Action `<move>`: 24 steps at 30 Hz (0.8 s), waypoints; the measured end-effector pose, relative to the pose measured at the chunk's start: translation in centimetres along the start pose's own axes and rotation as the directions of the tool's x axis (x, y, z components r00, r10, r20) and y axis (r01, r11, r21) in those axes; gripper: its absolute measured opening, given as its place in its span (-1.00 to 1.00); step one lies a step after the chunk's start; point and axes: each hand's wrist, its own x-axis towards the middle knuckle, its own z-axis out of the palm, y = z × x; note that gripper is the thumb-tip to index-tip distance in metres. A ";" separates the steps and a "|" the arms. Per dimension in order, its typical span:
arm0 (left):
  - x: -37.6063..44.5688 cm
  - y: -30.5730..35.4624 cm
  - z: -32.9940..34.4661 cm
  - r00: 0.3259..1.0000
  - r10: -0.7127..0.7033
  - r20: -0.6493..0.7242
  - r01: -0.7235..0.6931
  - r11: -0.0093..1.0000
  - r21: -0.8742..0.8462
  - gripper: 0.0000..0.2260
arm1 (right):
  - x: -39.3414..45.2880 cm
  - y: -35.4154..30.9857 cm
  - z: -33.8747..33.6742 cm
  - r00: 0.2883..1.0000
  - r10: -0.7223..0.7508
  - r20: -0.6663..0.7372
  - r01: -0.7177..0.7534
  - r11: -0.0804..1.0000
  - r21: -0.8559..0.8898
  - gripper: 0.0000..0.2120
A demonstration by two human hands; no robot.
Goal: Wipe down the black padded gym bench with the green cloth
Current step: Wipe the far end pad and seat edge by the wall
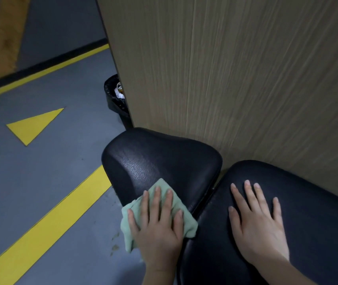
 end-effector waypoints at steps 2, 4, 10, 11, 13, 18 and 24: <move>0.6 0.8 0.2 0.995 -0.090 0.046 0.090 0.996 -0.002 -0.48 | -0.1 0.1 0.0 1.000 0.003 0.005 -0.003 1.000 0.001 -0.48; 1.4 1.5 0.3 0.985 -0.158 0.071 0.158 0.987 0.001 -0.43 | -0.1 0.0 0.0 1.000 0.010 0.012 -0.010 1.000 0.006 -0.48; 5.0 4.6 0.4 0.972 -0.223 0.073 0.224 0.975 -0.004 -0.42 | 0.0 -0.1 -0.2 1.000 0.022 0.007 -0.022 1.000 0.014 -0.48; 5.7 5.1 0.2 0.964 -0.254 0.078 0.258 0.965 -0.040 -0.41 | 0.0 -0.1 -0.2 1.000 0.023 0.005 -0.023 1.000 0.013 -0.48; 6.6 5.8 -0.1 0.927 -0.364 0.090 0.375 0.910 -0.177 -0.38 | 0.1 -0.1 -0.2 1.000 0.022 -0.006 -0.022 1.000 0.010 -0.48; 6.2 1.7 -2.5 0.981 0.026 0.191 -0.013 0.997 -0.071 -0.38 | 0.1 0.1 -0.2 1.000 0.011 -0.016 -0.011 1.000 0.015 -0.49; 5.9 -3.8 -1.5 0.750 0.636 0.182 -0.646 0.763 -0.007 -0.48 | 0.3 -0.1 -0.2 1.000 0.014 -0.002 -0.014 1.000 0.026 -0.49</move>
